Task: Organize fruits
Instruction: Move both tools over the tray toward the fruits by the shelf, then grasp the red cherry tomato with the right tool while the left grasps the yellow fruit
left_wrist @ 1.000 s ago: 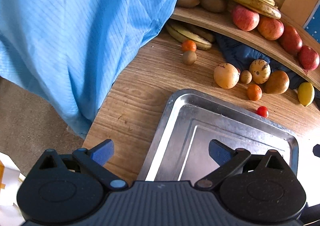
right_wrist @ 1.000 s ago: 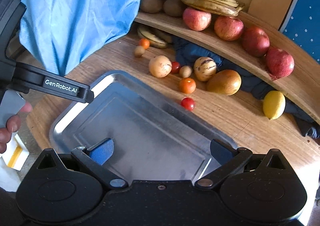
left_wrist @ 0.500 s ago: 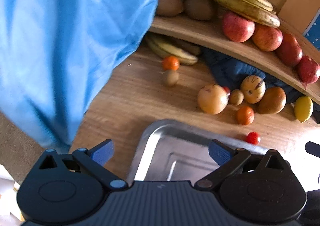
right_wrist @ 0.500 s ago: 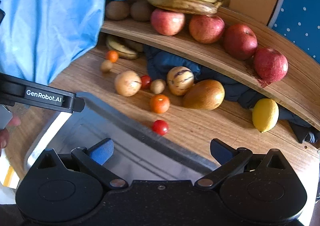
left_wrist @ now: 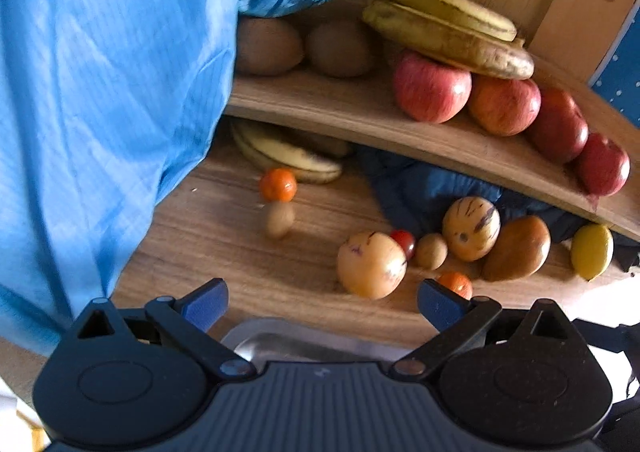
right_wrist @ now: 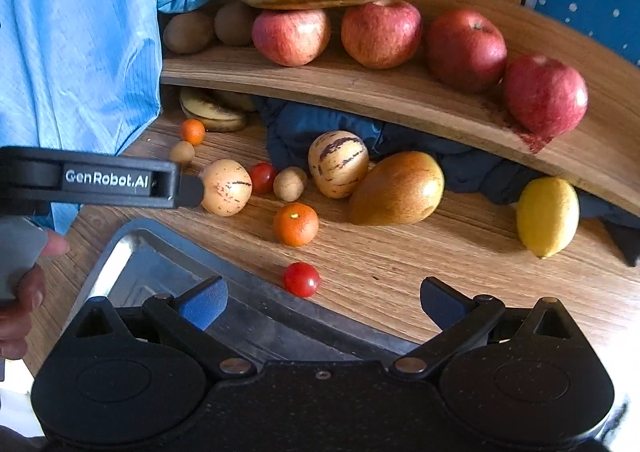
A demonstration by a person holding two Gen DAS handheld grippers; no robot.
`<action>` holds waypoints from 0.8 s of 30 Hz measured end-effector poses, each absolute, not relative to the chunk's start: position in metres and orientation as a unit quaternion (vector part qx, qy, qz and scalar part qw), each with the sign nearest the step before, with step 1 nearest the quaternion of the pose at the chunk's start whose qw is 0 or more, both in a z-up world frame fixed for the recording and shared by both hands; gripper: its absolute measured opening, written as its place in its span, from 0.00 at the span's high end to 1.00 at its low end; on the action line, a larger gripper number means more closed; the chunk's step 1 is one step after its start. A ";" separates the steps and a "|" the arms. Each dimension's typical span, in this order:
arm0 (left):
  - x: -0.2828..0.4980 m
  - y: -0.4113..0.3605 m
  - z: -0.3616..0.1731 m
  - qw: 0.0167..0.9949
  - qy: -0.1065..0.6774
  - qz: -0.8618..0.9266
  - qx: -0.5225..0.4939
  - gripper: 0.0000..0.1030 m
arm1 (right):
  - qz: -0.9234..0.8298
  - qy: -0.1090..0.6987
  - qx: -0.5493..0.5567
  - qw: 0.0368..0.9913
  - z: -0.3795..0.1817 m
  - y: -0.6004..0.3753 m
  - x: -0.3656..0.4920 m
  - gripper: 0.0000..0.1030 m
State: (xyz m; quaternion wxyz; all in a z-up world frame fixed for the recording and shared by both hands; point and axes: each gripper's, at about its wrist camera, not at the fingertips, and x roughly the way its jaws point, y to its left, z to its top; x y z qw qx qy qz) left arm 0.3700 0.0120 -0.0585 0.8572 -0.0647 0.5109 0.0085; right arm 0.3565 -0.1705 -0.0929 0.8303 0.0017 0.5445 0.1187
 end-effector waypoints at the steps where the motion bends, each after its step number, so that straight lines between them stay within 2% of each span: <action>1: 0.373 0.011 -0.060 0.856 0.513 0.003 -0.065 0.01 | 0.124 0.547 0.010 0.828 -0.095 -0.171 0.358 0.01; 8: 0.386 0.007 -0.070 0.850 0.523 0.007 -0.060 0.01 | 0.148 0.558 0.031 0.816 -0.103 -0.167 0.365 0.09; 16: 0.395 0.001 -0.079 0.846 0.531 -0.001 -0.046 0.02 | 0.138 0.567 0.046 0.811 -0.111 -0.171 0.375 0.24; 24: 0.398 -0.003 -0.083 0.843 0.536 -0.016 -0.049 0.10 | 0.136 0.577 0.049 0.804 -0.118 -0.169 0.378 0.46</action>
